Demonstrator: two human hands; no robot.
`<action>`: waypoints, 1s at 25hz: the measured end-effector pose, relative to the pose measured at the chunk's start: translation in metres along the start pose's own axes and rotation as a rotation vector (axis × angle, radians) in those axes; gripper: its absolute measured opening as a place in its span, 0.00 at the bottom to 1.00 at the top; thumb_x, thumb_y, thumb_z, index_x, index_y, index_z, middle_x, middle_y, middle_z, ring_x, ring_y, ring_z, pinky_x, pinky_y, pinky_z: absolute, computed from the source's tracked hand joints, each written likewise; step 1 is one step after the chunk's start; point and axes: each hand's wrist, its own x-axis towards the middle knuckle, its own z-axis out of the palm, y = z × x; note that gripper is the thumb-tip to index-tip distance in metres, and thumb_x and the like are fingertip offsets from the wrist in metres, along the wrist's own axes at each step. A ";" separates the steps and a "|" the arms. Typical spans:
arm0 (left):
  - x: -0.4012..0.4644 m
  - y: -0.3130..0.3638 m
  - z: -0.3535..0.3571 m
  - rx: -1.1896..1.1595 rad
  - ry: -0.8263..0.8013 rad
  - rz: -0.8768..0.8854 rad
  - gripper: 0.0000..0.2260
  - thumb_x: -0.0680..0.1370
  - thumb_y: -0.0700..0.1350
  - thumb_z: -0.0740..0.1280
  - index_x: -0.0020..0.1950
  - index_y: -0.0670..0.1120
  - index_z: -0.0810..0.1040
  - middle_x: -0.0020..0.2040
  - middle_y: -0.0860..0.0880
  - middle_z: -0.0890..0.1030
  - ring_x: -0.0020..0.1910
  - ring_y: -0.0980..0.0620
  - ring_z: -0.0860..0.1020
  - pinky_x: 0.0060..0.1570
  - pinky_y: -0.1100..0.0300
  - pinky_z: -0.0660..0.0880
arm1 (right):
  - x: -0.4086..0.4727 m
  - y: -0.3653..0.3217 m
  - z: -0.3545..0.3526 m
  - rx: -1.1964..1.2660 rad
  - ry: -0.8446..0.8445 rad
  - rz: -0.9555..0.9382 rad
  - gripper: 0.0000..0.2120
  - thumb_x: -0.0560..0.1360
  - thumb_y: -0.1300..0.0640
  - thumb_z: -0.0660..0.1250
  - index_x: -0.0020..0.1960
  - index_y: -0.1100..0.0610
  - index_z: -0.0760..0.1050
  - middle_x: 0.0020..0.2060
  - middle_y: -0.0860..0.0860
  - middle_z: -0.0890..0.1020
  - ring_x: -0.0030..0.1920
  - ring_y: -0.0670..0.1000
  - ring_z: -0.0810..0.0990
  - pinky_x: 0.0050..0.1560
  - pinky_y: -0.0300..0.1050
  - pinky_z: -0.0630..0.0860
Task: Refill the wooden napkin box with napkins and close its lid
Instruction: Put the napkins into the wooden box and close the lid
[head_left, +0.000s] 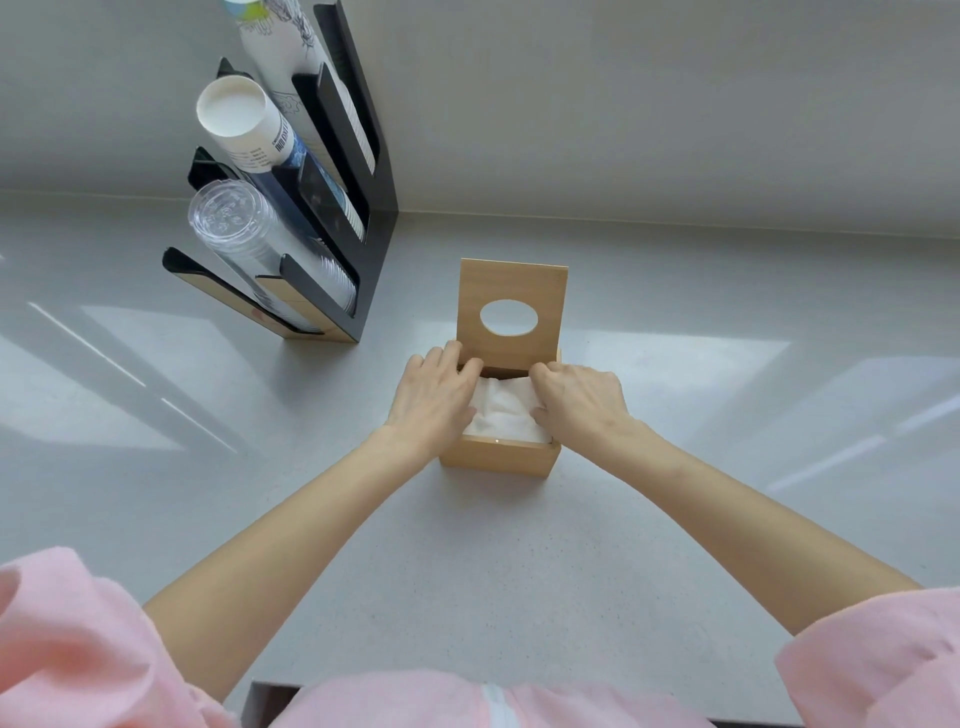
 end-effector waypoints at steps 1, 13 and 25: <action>-0.001 -0.005 -0.002 -0.043 0.026 0.005 0.16 0.76 0.46 0.62 0.62 0.44 0.69 0.63 0.45 0.70 0.58 0.45 0.69 0.51 0.56 0.63 | -0.006 0.002 -0.003 0.019 0.028 -0.018 0.03 0.76 0.61 0.59 0.46 0.59 0.65 0.51 0.53 0.78 0.51 0.57 0.75 0.30 0.43 0.58; 0.020 -0.004 -0.012 0.243 -0.387 0.264 0.08 0.74 0.43 0.63 0.50 0.41 0.77 0.51 0.46 0.80 0.55 0.46 0.74 0.67 0.49 0.57 | 0.010 -0.013 -0.011 -0.313 -0.305 -0.103 0.09 0.72 0.65 0.60 0.36 0.56 0.65 0.29 0.50 0.62 0.47 0.54 0.69 0.66 0.51 0.58; 0.020 -0.020 -0.022 -0.450 -0.306 0.082 0.15 0.76 0.48 0.63 0.63 0.48 0.74 0.61 0.49 0.78 0.60 0.48 0.73 0.59 0.57 0.67 | -0.002 0.002 -0.011 0.292 -0.063 -0.029 0.14 0.76 0.58 0.58 0.57 0.51 0.77 0.52 0.49 0.83 0.54 0.54 0.78 0.59 0.46 0.69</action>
